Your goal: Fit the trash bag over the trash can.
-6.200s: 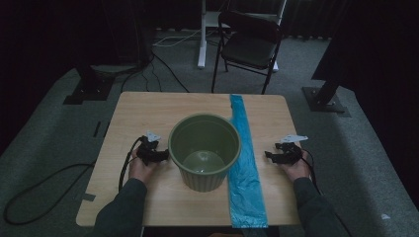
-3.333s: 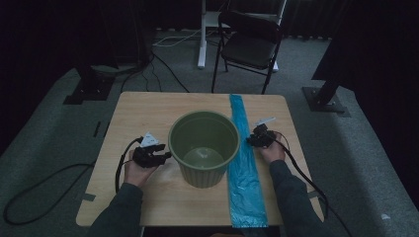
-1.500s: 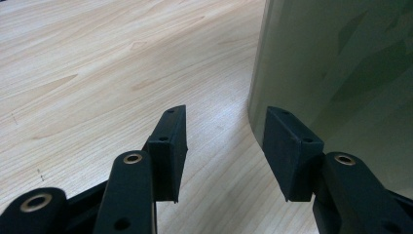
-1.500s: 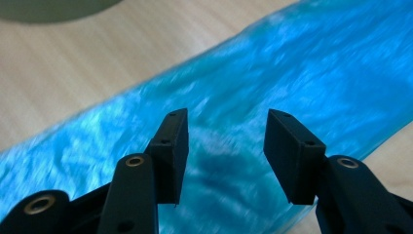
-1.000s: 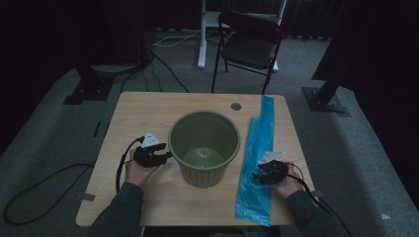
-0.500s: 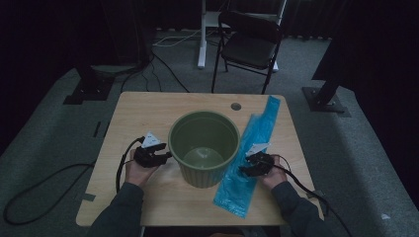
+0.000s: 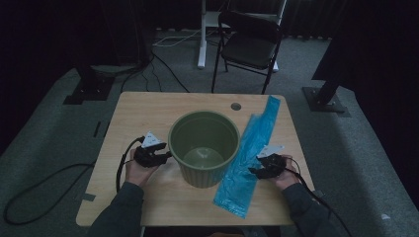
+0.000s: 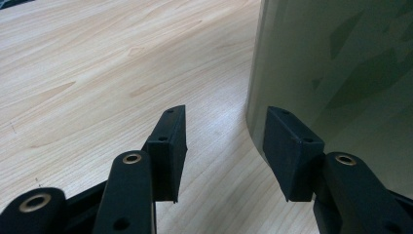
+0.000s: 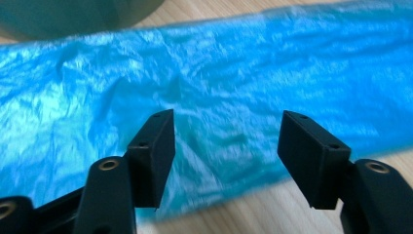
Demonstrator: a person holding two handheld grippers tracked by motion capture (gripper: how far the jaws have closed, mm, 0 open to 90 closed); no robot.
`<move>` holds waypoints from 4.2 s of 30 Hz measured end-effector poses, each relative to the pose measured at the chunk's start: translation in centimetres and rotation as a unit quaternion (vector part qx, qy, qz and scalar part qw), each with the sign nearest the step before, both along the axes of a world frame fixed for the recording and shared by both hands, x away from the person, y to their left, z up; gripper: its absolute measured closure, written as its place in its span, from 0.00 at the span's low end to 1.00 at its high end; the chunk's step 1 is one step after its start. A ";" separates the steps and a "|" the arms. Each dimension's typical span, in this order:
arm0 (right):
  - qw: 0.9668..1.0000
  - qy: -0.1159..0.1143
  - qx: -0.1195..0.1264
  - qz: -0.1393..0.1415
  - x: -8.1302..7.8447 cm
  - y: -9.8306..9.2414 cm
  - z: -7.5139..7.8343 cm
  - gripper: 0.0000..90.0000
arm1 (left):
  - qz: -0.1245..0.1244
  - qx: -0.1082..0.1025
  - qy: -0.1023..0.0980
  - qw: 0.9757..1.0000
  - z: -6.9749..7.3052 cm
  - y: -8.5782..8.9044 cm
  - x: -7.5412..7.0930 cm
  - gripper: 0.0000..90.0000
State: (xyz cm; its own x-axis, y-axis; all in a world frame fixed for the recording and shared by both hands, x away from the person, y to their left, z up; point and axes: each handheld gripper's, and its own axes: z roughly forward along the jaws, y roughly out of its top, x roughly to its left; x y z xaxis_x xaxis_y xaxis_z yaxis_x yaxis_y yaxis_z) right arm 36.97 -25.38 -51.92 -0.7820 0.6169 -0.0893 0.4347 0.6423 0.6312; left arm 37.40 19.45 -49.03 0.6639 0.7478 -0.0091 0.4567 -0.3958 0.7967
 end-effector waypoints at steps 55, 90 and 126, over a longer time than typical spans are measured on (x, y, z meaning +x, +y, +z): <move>0.993 -0.035 0.108 -0.013 1.2 -2.0 5.2 1.00 | -0.001 -0.007 -0.004 1.000 0.1 -0.1 -0.1 0.57; 0.975 -0.125 0.184 -0.014 1.3 -5.7 14.7 1.00 | -0.004 -0.011 0.002 1.000 0.2 0.0 -0.1 0.58; 0.962 -0.174 0.211 0.007 1.8 -4.4 22.1 1.00 | -0.004 -0.010 -0.001 1.000 0.2 0.0 -0.1 0.58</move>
State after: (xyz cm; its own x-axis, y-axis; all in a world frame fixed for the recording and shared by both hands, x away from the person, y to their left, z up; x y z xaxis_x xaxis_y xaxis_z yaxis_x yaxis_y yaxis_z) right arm 38.81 -29.81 -29.86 -0.7589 0.6448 -0.0913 0.1425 0.3012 0.9429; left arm 37.29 19.40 -48.79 0.6699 0.7421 -0.0231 0.4523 -0.3832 0.8054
